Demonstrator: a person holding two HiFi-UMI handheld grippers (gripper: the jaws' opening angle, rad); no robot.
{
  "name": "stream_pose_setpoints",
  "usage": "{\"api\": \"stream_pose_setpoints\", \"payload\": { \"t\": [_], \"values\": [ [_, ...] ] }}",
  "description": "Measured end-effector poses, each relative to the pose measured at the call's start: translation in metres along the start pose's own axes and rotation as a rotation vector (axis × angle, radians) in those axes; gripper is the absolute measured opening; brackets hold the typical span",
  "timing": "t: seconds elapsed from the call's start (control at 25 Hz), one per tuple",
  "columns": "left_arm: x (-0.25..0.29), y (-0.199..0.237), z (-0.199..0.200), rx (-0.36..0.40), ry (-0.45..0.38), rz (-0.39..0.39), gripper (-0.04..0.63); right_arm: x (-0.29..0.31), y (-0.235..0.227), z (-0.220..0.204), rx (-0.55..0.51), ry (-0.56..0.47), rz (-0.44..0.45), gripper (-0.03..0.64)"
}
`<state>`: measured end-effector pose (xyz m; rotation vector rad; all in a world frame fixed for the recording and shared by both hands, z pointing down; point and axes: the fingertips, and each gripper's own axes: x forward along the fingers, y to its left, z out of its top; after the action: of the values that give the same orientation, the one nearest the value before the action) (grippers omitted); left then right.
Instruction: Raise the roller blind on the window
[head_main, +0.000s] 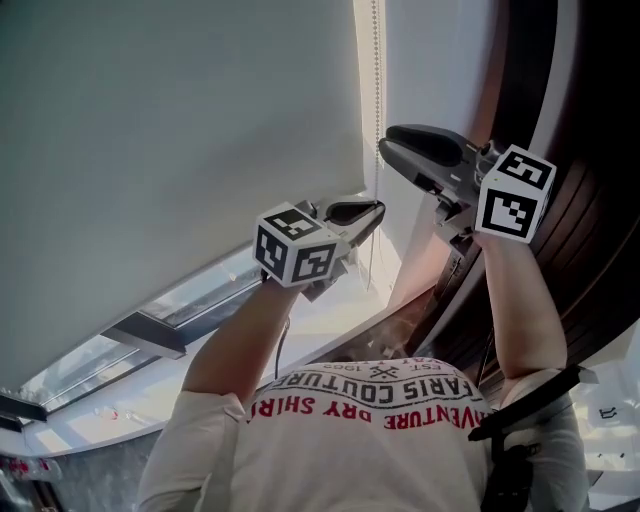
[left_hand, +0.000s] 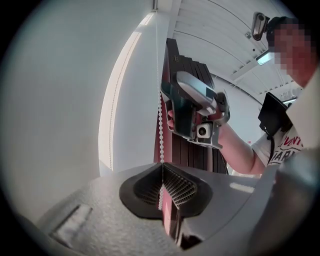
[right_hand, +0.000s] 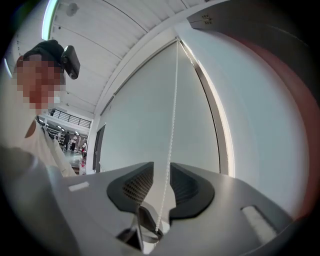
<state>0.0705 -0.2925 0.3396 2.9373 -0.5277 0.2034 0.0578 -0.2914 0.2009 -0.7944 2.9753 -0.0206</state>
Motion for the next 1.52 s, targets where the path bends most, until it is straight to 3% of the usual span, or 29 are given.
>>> {"api": "stream_pose_setpoints", "payload": {
  "t": [0.2, 0.32, 0.48, 0.8, 1.08, 1.28, 1.52],
  "values": [
    [0.002, -0.005, -0.005, 0.021, 0.008, -0.020, 0.007, 0.016, -0.007, 0.016, -0.041, -0.013, 0.001, 0.099],
    [0.000, 0.002, -0.013, 0.024, 0.007, -0.019, 0.006, 0.027, -0.010, 0.012, -0.056, -0.003, -0.010, 0.020],
    [-0.001, 0.008, -0.018, 0.076, 0.020, -0.002, 0.006, 0.031, -0.013, 0.005, -0.070, 0.014, -0.028, 0.011],
    [0.005, 0.013, -0.018, 0.049, 0.015, -0.036, 0.006, 0.029, -0.020, 0.004, -0.088, 0.017, -0.070, 0.006],
    [0.014, 0.017, -0.031, 0.070, 0.054, -0.033, 0.006, 0.030, -0.029, -0.011, -0.110, 0.051, -0.114, 0.006],
    [0.018, 0.018, -0.042, 0.033, 0.065, -0.043, 0.006, 0.028, -0.035, -0.024, -0.074, 0.063, -0.125, 0.006],
    [0.020, 0.012, -0.081, 0.070, 0.112, -0.028, 0.007, 0.023, -0.025, -0.061, -0.059, 0.093, -0.129, 0.006]
  ]
}}
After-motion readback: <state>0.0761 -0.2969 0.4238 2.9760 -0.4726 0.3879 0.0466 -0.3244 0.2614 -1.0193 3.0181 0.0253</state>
